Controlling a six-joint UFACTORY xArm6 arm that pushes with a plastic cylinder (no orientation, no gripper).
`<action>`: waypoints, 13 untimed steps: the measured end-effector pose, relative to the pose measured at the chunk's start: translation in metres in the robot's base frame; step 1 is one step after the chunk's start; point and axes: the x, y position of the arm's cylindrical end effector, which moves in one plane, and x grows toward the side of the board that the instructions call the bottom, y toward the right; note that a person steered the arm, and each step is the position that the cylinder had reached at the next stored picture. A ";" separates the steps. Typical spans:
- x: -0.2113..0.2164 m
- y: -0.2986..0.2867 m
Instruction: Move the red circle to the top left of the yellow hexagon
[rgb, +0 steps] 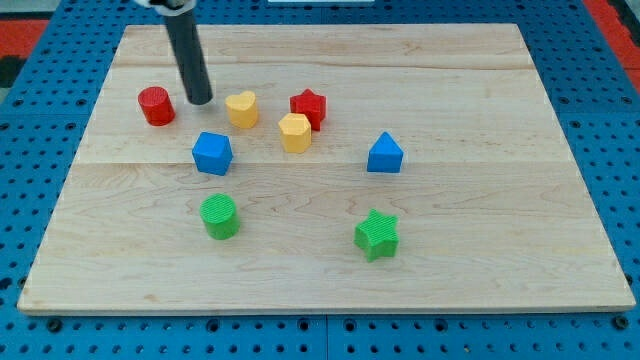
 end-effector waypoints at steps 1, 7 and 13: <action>0.013 0.023; -0.073 -0.063; 0.015 -0.077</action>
